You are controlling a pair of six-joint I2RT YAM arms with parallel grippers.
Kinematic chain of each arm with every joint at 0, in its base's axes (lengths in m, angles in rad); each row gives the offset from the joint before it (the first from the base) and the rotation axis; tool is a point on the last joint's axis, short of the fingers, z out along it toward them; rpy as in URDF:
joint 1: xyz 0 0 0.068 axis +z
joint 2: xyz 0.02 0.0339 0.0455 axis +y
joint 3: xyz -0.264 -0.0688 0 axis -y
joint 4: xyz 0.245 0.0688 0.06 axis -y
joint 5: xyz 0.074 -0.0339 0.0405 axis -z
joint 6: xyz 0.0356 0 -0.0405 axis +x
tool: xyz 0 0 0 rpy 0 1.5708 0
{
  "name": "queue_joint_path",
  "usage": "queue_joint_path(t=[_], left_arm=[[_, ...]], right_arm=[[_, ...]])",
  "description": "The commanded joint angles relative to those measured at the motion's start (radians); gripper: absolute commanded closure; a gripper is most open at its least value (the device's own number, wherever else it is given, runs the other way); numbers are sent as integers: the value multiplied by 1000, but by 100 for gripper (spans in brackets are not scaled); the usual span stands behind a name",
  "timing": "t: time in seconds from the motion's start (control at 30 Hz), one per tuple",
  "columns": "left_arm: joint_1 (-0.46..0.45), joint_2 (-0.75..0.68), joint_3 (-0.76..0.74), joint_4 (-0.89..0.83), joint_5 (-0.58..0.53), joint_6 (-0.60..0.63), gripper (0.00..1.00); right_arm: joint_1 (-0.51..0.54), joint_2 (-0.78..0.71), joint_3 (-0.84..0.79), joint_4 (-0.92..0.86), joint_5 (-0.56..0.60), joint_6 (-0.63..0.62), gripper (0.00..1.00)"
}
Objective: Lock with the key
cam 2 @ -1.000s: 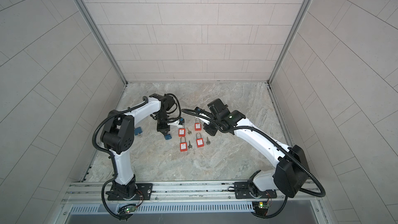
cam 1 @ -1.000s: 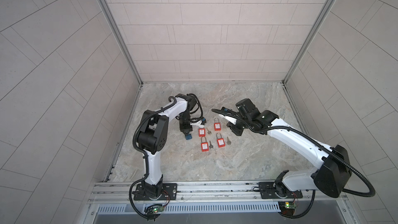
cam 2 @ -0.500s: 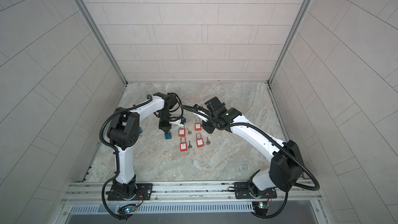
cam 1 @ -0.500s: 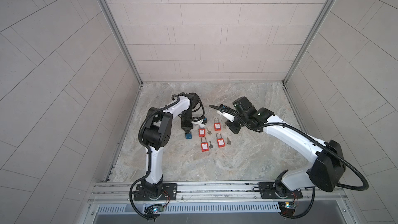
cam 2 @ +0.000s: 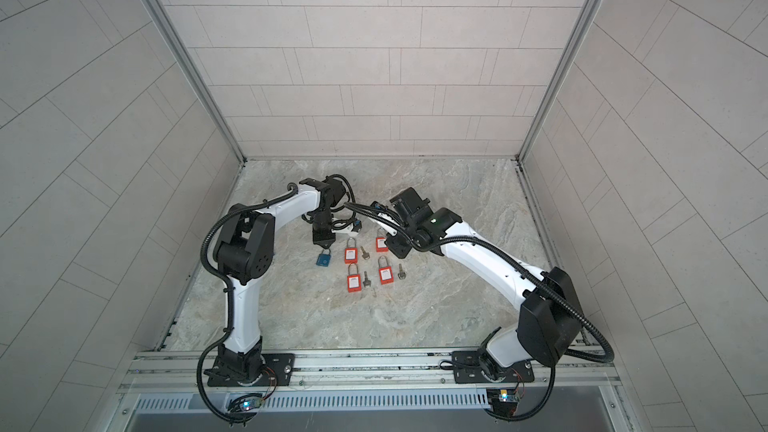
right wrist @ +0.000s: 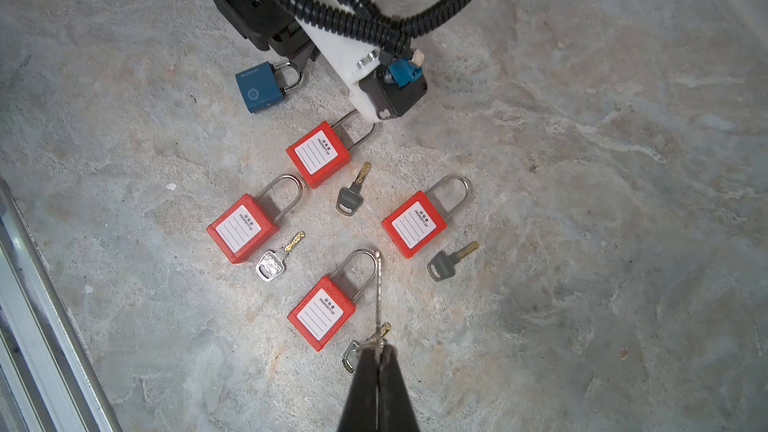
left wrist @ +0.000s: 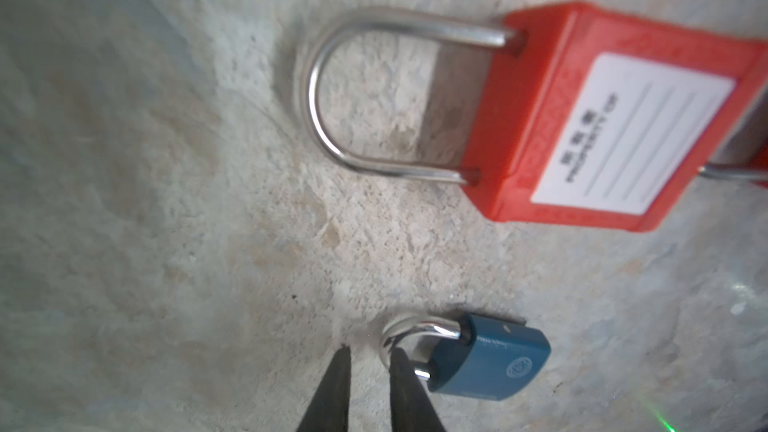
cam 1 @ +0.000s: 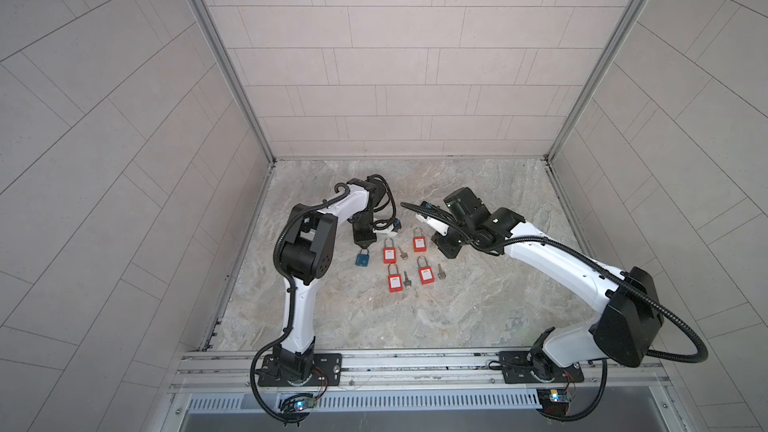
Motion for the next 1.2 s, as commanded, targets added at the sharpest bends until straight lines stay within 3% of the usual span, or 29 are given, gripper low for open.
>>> queue_joint_path(t=[0.0,0.23,0.53,0.7,0.8,0.93,1.17], left_arm=[[23,-45,34,42,60,-89,76],[138,-215,-31,270,209,-399,76],[270,-572,-338,520,304,-775,75],[291,-864,-566,632,193,-938,70],[297,-997,-631,604,73,-1050,58],[311,-1105,-691,555,17,-1124,58],[329,-1205,-766,527,-67,-1283,46]], right_arm=[[9,-32,25,-15,46,62,100],[63,-47,65,-21,131,185,100],[160,97,294,-129,234,453,100],[178,240,398,-161,158,640,100],[180,345,451,-163,81,700,100],[192,491,564,-236,28,723,100],[206,670,721,-291,-23,791,100]])
